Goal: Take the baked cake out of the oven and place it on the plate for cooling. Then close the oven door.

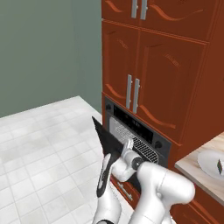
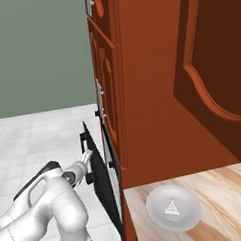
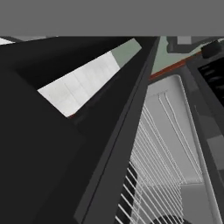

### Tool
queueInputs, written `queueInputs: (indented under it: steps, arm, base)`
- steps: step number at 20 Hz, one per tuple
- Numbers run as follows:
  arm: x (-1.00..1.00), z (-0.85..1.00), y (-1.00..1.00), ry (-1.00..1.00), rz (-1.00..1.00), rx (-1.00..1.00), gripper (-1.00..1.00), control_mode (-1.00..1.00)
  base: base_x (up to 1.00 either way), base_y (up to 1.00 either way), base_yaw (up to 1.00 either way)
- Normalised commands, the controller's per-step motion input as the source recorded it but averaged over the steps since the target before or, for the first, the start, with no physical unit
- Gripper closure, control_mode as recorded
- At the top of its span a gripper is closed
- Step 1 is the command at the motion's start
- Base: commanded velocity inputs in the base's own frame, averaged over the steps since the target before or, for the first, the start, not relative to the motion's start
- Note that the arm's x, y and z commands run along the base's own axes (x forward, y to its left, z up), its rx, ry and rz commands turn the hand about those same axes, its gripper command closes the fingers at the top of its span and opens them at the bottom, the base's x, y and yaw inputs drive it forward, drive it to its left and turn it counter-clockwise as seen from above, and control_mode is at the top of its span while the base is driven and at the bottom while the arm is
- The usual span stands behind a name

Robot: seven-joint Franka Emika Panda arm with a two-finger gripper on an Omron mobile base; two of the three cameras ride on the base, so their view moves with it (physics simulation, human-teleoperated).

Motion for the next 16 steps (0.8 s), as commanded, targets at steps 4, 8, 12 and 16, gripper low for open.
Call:
queueInputs:
  steps: [4,8,12,16]
  arm:
    - [0.37,0.03,-0.47,0.0,0.0,0.03,-1.0,-1.0]
    - [0.39,0.02,-0.47,0.0,0.0,0.04,-1.0,-1.0]
    - [0.42,0.0,-0.45,0.0,0.0,0.04,-1.0,-1.0]
    - [0.42,0.0,-0.42,0.0,0.0,0.03,-1.0,-1.0]
  base:
    - [0.0,0.0,0.0]
    - [0.0,0.0,0.0]
    - [0.0,0.0,0.0]
    - [0.0,0.0,0.0]
